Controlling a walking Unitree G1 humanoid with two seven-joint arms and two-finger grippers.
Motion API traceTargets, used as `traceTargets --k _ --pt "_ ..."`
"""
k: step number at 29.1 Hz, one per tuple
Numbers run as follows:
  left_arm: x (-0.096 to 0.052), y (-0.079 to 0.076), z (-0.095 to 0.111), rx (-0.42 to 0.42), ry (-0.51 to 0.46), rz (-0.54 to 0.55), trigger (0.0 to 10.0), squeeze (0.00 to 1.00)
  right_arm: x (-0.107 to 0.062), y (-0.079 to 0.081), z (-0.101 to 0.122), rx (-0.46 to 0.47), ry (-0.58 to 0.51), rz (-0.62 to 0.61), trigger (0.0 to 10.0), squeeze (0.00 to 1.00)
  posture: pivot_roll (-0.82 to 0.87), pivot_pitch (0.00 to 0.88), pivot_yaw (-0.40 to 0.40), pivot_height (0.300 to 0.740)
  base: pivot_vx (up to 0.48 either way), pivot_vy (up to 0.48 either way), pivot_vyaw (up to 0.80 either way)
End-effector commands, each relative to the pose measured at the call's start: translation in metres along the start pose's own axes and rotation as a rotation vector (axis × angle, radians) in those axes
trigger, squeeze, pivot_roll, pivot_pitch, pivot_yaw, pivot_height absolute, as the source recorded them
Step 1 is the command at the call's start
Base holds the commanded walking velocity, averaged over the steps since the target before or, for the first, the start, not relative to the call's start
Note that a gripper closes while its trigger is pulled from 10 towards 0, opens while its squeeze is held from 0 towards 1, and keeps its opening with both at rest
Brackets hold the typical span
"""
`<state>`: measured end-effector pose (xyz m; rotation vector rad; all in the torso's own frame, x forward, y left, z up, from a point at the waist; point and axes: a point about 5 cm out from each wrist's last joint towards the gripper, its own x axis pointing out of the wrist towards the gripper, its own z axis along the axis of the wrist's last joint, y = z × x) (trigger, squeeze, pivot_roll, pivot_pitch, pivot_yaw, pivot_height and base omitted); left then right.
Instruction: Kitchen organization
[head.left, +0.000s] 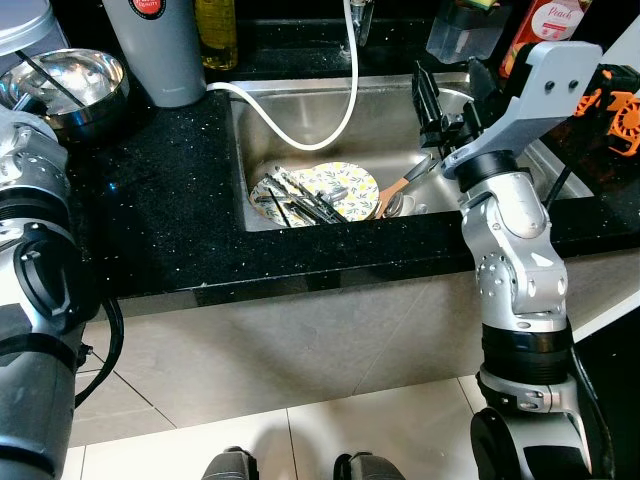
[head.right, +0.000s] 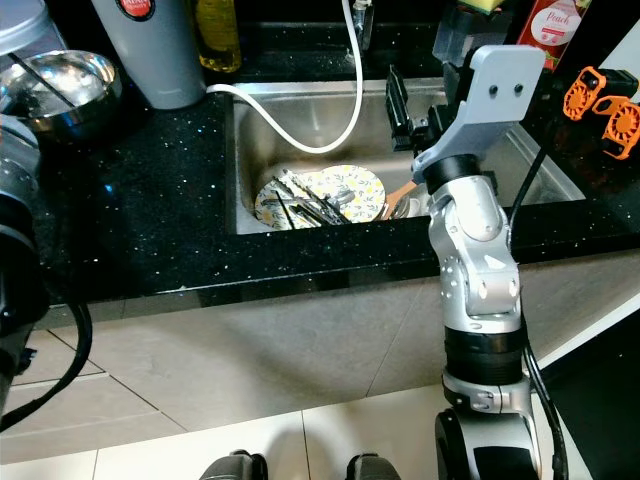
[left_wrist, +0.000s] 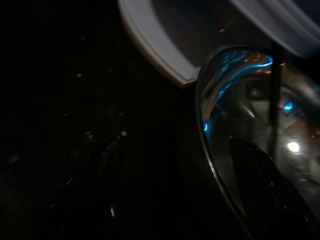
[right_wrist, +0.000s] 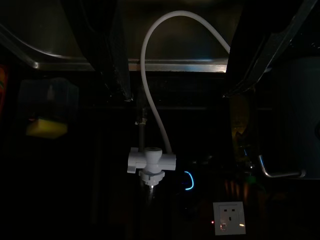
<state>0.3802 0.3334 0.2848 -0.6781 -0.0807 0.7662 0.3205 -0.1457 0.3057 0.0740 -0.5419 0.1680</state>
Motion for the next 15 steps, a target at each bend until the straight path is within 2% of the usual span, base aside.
traceTargets --k 1,5,7,8,10,11,12,13,14,15 --pt "0.003 0.015 -0.011 0.006 0.048 0.069 10.0 0.0 -0.001 -0.001 0.0 -0.011 0.009 0.002 10.0 0.0 0.03 0.095 -0.004 0.74 0.0 0.0 0.0" --pt "0.005 0.024 -0.014 0.003 0.057 0.119 10.0 0.0 0.0 0.0 0.0 -0.01 0.008 0.009 10.0 0.0 0.03 0.093 -0.01 0.74 0.0 0.0 0.0" --pt "0.005 0.028 -0.014 0.003 0.054 0.136 6.2 0.0 0.001 0.0 0.0 -0.009 0.008 0.014 10.0 0.0 0.04 0.091 -0.014 0.74 0.0 0.0 0.0" --pt "0.006 0.029 -0.013 0.003 0.053 0.144 5.7 0.0 0.002 0.001 0.0 -0.009 0.009 0.016 10.0 0.0 0.04 0.091 -0.014 0.74 0.0 0.0 0.0" --pt "0.006 0.032 -0.012 0.0 0.052 0.157 5.6 0.0 0.002 0.001 0.0 -0.007 0.009 0.018 10.0 0.0 0.04 0.088 -0.016 0.74 0.0 0.0 0.0" --pt "0.007 0.035 -0.012 -0.002 0.052 0.17 3.5 0.0 0.003 0.002 0.0 -0.006 0.009 0.021 10.0 0.0 0.04 0.088 -0.016 0.74 0.0 0.0 0.0" --pt "0.007 0.037 -0.012 -0.004 0.053 0.179 0.7 0.0 0.003 0.003 0.0 -0.005 0.008 0.022 10.0 0.0 0.04 0.088 -0.016 0.74 0.0 0.0 0.0" --pt "0.007 0.038 -0.012 -0.006 0.054 0.184 0.7 0.0 0.003 0.003 0.0 -0.004 0.008 0.023 10.0 0.0 0.04 0.088 -0.016 0.74 0.0 0.0 0.0" --pt "0.008 0.04 -0.012 -0.007 0.056 0.193 0.0 0.0 0.003 0.003 0.0 -0.004 0.008 0.023 10.0 0.0 0.04 0.088 -0.016 0.74 0.0 0.0 0.0" --pt "0.008 0.04 -0.012 -0.007 0.056 0.193 0.0 0.0 0.003 0.003 0.0 -0.004 0.008 0.023 10.0 0.0 0.04 0.088 -0.016 0.74 0.0 0.0 0.0"
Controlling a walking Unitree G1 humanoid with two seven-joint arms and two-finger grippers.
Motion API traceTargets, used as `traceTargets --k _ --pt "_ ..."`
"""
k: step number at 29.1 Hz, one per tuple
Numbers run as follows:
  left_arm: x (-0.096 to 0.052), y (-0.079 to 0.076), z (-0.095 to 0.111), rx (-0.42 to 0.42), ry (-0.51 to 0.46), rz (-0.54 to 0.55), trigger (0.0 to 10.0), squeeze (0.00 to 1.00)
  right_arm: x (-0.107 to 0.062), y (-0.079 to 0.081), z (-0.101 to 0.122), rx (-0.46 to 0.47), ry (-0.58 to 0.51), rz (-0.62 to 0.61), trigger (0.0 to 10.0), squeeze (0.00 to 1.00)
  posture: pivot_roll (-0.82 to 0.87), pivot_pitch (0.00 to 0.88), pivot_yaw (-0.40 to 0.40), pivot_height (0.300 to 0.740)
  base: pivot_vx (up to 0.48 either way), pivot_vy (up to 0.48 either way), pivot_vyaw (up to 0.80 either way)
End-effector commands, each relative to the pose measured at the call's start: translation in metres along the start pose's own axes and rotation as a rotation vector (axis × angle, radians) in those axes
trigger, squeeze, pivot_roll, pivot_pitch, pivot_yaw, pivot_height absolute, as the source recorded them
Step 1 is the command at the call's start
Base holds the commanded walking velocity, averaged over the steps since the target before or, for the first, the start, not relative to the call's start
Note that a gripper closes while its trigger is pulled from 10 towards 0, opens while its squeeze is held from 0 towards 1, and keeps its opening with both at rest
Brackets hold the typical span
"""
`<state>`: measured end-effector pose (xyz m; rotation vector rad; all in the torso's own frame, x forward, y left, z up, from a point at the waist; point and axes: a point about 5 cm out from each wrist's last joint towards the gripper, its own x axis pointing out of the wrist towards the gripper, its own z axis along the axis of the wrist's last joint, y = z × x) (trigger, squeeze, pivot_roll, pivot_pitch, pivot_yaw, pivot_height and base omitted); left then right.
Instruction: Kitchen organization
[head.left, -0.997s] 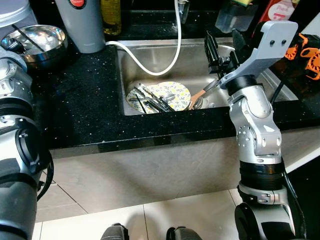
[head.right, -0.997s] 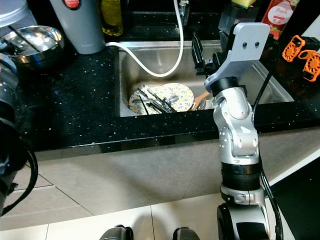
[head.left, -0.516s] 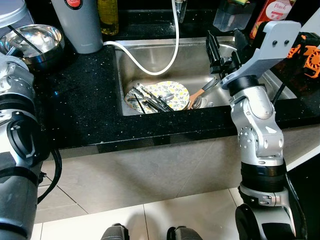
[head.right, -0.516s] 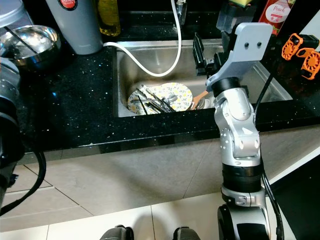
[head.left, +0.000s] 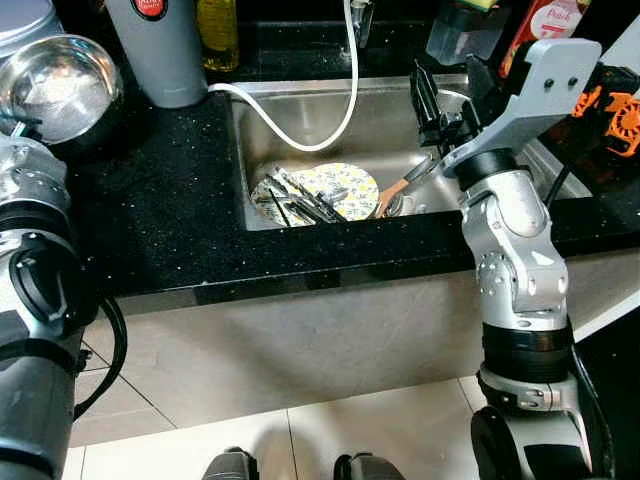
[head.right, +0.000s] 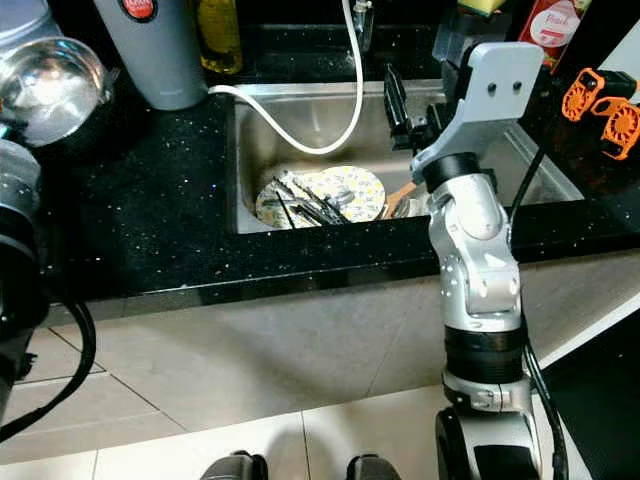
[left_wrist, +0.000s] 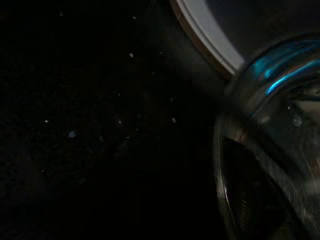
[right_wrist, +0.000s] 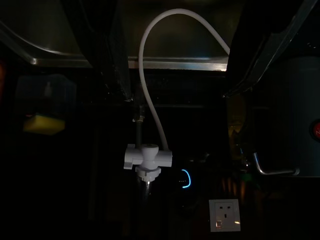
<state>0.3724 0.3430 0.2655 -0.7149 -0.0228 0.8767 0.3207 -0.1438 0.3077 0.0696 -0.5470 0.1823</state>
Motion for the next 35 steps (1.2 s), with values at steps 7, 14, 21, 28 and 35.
traceTargets --k 7,14,21,28,35 --pt "0.007 0.021 -0.004 0.033 0.017 0.068 0.0 0.0 0.001 0.001 -0.001 0.002 0.012 0.005 10.0 0.0 0.04 0.089 -0.011 0.74 0.0 0.0 0.0" --pt "0.005 0.012 -0.003 0.151 -0.037 -0.004 10.0 0.0 0.0 0.001 -0.001 0.003 0.012 -0.002 10.0 0.0 0.04 0.092 -0.008 0.74 0.0 0.0 0.0" --pt "-0.007 -0.023 0.003 0.328 -0.163 -0.228 10.0 0.0 -0.001 0.0 -0.001 0.0 0.014 -0.01 10.0 0.0 0.04 0.092 -0.008 0.74 0.0 0.0 0.0" --pt "-0.017 -0.042 0.005 0.388 -0.198 -0.343 10.0 0.0 -0.001 0.0 -0.001 0.001 0.014 -0.01 10.0 0.0 0.04 0.092 -0.008 0.74 0.0 0.0 0.0" --pt "-0.033 -0.067 0.004 0.371 -0.212 -0.546 10.0 0.0 0.0 0.0 0.001 -0.003 0.009 -0.007 10.0 0.0 0.04 0.095 -0.008 0.74 0.0 0.0 0.0"
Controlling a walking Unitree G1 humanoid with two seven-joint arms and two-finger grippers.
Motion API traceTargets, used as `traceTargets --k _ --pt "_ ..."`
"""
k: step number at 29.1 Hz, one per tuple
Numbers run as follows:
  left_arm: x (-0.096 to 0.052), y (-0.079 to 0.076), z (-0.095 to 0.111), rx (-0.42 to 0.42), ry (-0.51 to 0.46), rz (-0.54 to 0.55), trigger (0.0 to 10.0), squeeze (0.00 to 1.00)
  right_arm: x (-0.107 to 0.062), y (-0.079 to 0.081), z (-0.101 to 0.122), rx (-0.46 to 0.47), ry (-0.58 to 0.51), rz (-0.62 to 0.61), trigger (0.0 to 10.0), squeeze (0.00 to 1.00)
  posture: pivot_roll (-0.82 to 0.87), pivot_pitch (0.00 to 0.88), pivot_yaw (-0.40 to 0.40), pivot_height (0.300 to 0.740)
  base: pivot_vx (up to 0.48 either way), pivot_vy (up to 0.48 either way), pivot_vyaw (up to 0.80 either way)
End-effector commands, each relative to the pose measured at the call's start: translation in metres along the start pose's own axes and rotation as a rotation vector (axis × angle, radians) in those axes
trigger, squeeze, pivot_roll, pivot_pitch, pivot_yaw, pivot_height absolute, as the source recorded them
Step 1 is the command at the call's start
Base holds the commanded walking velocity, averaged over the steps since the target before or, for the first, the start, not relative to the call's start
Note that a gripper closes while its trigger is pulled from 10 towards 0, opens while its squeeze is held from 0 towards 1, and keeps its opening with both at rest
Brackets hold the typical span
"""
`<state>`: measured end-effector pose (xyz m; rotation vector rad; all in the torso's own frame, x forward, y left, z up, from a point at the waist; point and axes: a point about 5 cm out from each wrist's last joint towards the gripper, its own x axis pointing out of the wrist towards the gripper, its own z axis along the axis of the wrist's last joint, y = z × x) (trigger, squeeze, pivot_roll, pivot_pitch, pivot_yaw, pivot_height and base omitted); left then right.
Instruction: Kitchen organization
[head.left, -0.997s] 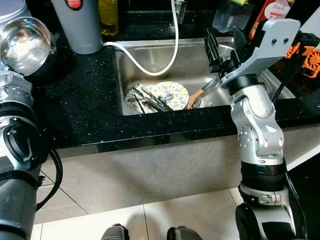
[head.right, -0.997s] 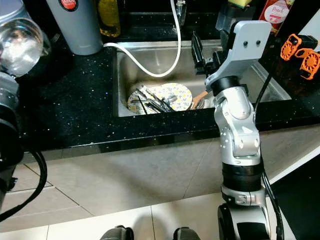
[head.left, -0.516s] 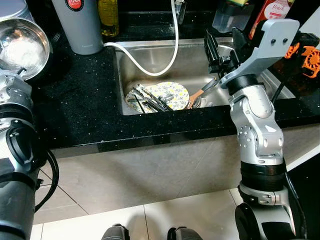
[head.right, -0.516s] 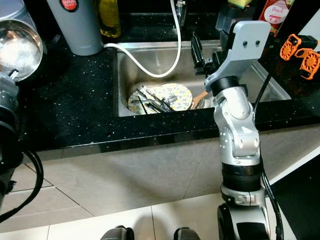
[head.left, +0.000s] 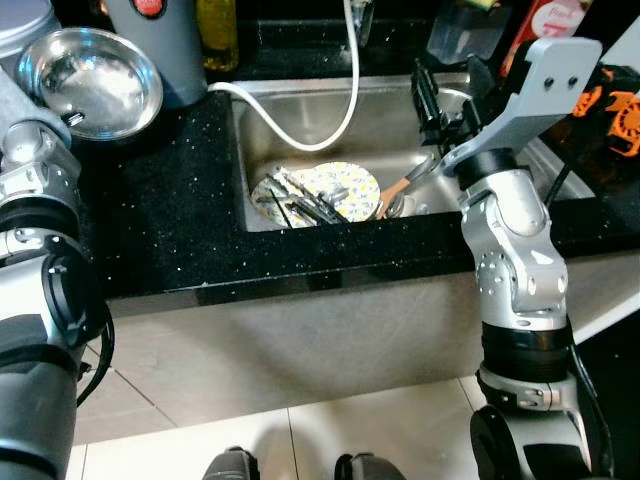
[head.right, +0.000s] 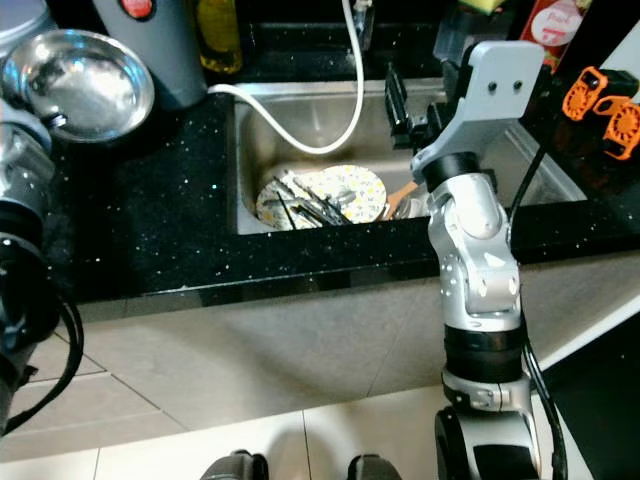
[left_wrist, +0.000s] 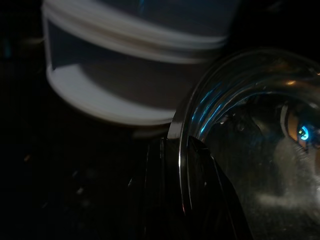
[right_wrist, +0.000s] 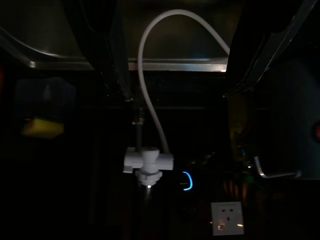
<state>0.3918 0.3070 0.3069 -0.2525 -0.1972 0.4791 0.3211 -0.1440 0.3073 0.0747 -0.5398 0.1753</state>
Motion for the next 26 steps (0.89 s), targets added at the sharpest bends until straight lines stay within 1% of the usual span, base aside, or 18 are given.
traceTargets --k 1,2,4,7,9,11,15,16,18,19,20,21,22,23,26 --pt "-0.004 -0.024 0.007 -0.003 -0.035 -0.132 10.0 0.0 0.0 0.0 0.002 -0.008 0.001 0.002 10.0 0.0 0.04 0.094 -0.01 0.74 0.0 0.0 0.0" --pt "-0.005 -0.03 0.008 -0.007 -0.041 -0.174 10.0 0.0 0.0 -0.001 0.002 -0.01 0.001 0.003 10.0 0.0 0.04 0.094 -0.01 0.74 0.0 0.0 0.0" --pt "-0.012 -0.044 0.008 -0.04 -0.041 -0.258 10.0 0.0 0.0 -0.001 0.002 -0.013 0.0 0.005 10.0 0.0 0.04 0.095 -0.009 0.74 0.0 0.0 0.0" --pt "-0.021 -0.055 0.006 -0.092 -0.033 -0.319 10.0 0.0 -0.001 -0.001 0.002 -0.014 -0.002 0.008 10.0 0.0 0.05 0.094 -0.007 0.74 0.0 0.0 0.0" --pt "-0.026 -0.058 0.005 -0.097 -0.033 -0.341 10.0 0.0 -0.001 0.0 0.002 -0.013 -0.002 0.008 10.0 0.0 0.05 0.093 -0.006 0.74 0.0 0.0 0.0" --pt "-0.032 -0.061 -0.002 -0.091 -0.023 -0.349 10.0 0.0 -0.001 -0.001 0.001 -0.011 -0.002 0.006 10.0 0.0 0.05 0.092 -0.006 0.74 0.0 0.0 0.0" --pt "-0.04 -0.064 -0.01 -0.084 -0.006 -0.364 10.0 0.0 -0.001 -0.001 0.0 -0.009 0.0 0.005 10.0 0.0 0.05 0.091 -0.006 0.74 0.0 0.0 0.0" --pt "-0.04 -0.064 -0.01 -0.084 -0.006 -0.364 10.0 0.0 -0.001 -0.001 0.0 -0.009 0.0 0.005 10.0 0.0 0.05 0.091 -0.006 0.74 0.0 0.0 0.0" --pt "-0.045 -0.067 -0.014 -0.086 0.011 -0.382 10.0 0.0 -0.001 -0.001 -0.001 -0.008 0.002 0.006 10.0 0.0 0.05 0.091 -0.006 0.74 0.0 0.0 0.0" --pt "-0.052 -0.07 -0.018 -0.076 0.022 -0.396 10.0 0.0 -0.001 -0.001 -0.001 -0.005 0.005 0.006 10.0 0.0 0.06 0.092 -0.006 0.74 0.0 0.0 0.0" --pt "-0.056 -0.071 -0.018 -0.065 0.025 -0.405 10.0 0.0 -0.001 -0.001 -0.002 -0.004 0.006 0.006 10.0 0.0 0.06 0.092 -0.006 0.74 0.0 0.0 0.0" --pt "-0.056 -0.071 -0.018 -0.065 0.025 -0.405 10.0 0.0 -0.001 -0.001 -0.002 -0.004 0.006 0.006 10.0 0.0 0.06 0.092 -0.006 0.74 0.0 0.0 0.0" --pt "-0.062 -0.074 -0.019 -0.039 0.03 -0.428 10.0 0.0 -0.001 0.0 -0.002 -0.003 0.007 0.007 10.0 0.0 0.06 0.093 -0.006 0.74 0.0 0.0 0.0" --pt "-0.066 -0.076 -0.02 -0.015 0.032 -0.449 10.0 0.0 -0.001 0.0 -0.002 -0.003 0.009 0.01 10.0 0.0 0.06 0.094 -0.007 0.74 0.0 0.0 0.0" --pt "-0.068 -0.079 -0.021 -0.006 0.034 -0.47 10.0 0.0 -0.001 0.001 -0.002 -0.003 0.01 0.011 10.0 0.0 0.06 0.094 -0.007 0.74 0.0 0.0 0.0"
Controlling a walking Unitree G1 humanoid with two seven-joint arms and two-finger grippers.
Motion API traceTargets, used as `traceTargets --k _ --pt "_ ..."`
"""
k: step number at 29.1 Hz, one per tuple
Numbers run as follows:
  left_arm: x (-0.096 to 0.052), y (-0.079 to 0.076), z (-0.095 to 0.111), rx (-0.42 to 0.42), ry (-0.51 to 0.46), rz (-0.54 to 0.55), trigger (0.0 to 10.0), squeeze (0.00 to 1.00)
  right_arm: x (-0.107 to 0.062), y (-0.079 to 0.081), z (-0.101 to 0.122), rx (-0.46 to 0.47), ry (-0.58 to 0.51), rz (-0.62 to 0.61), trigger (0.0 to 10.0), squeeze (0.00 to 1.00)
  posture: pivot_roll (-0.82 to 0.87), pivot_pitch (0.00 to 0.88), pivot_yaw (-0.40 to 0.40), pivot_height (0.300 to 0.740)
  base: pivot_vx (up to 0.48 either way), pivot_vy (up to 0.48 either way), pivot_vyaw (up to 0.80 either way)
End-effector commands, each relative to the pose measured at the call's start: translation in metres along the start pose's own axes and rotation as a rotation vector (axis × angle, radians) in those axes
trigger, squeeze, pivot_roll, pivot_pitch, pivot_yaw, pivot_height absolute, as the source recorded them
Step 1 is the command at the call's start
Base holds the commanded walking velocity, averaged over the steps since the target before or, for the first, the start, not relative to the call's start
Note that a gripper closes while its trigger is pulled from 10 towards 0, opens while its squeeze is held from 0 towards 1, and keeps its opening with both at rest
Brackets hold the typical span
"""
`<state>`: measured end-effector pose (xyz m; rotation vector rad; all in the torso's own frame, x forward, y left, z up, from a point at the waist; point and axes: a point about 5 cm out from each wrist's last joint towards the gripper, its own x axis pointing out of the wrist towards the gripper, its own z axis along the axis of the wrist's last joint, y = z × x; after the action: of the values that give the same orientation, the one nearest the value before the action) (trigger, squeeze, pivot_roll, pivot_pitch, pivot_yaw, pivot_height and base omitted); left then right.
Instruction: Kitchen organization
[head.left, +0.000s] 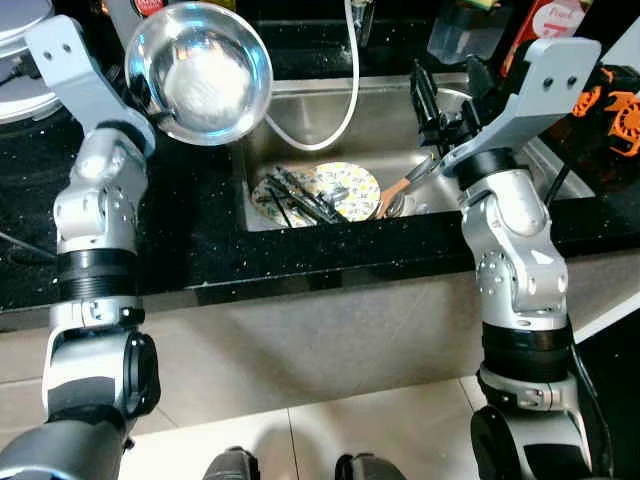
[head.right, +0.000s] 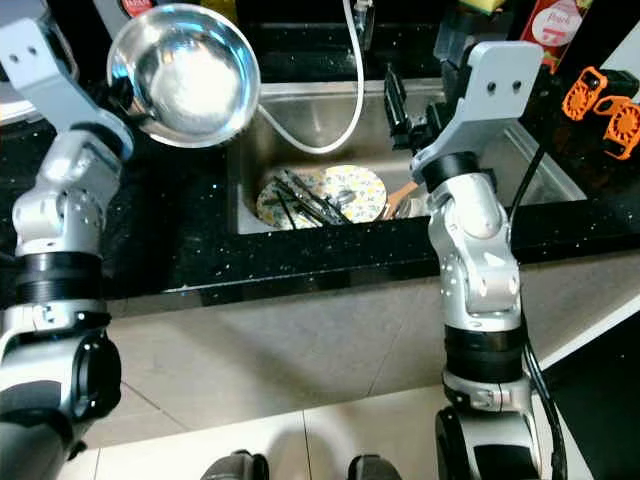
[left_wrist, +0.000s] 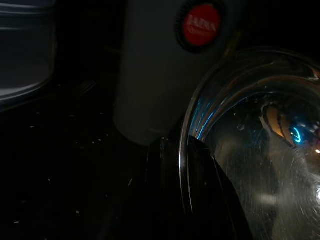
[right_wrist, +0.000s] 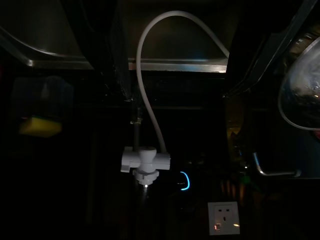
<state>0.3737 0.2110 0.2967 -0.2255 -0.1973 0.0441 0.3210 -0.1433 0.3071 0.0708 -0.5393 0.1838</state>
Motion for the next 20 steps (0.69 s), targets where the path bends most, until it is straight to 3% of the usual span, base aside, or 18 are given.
traceTargets --k 1,6,9,11,15,20 --pt "-0.003 -0.013 0.002 0.004 -0.008 -0.064 10.0 0.0 0.0 0.001 -0.002 -0.002 0.009 0.005 10.0 0.0 0.06 0.093 -0.006 0.74 0.0 0.0 0.0" --pt "-0.005 -0.027 0.001 -0.023 -0.001 -0.157 10.0 0.0 -0.002 0.014 -0.01 -0.011 0.071 0.127 10.0 0.0 0.06 0.091 -0.002 0.74 0.0 0.0 0.0" --pt "-0.004 -0.039 -0.001 0.031 -0.03 -0.203 10.0 0.0 -0.006 0.029 -0.02 0.03 0.13 0.192 10.0 0.0 0.06 0.088 -0.001 0.74 0.0 0.0 0.0" --pt "-0.004 -0.053 -0.003 0.115 -0.058 -0.253 10.0 0.0 -0.008 0.041 -0.032 0.042 0.215 0.213 10.0 0.0 0.06 0.086 0.002 0.74 0.0 0.0 0.0" --pt "-0.011 -0.078 -0.011 0.232 -0.092 -0.378 10.0 0.0 -0.007 0.05 -0.041 0.062 0.255 0.196 10.0 0.0 0.06 0.084 0.008 0.74 0.0 0.0 0.0" --pt "-0.026 -0.097 -0.013 0.26 -0.139 -0.502 10.0 0.0 -0.005 0.045 -0.047 0.073 0.3 0.105 10.0 0.0 0.05 0.08 0.012 0.74 0.0 0.0 0.0"
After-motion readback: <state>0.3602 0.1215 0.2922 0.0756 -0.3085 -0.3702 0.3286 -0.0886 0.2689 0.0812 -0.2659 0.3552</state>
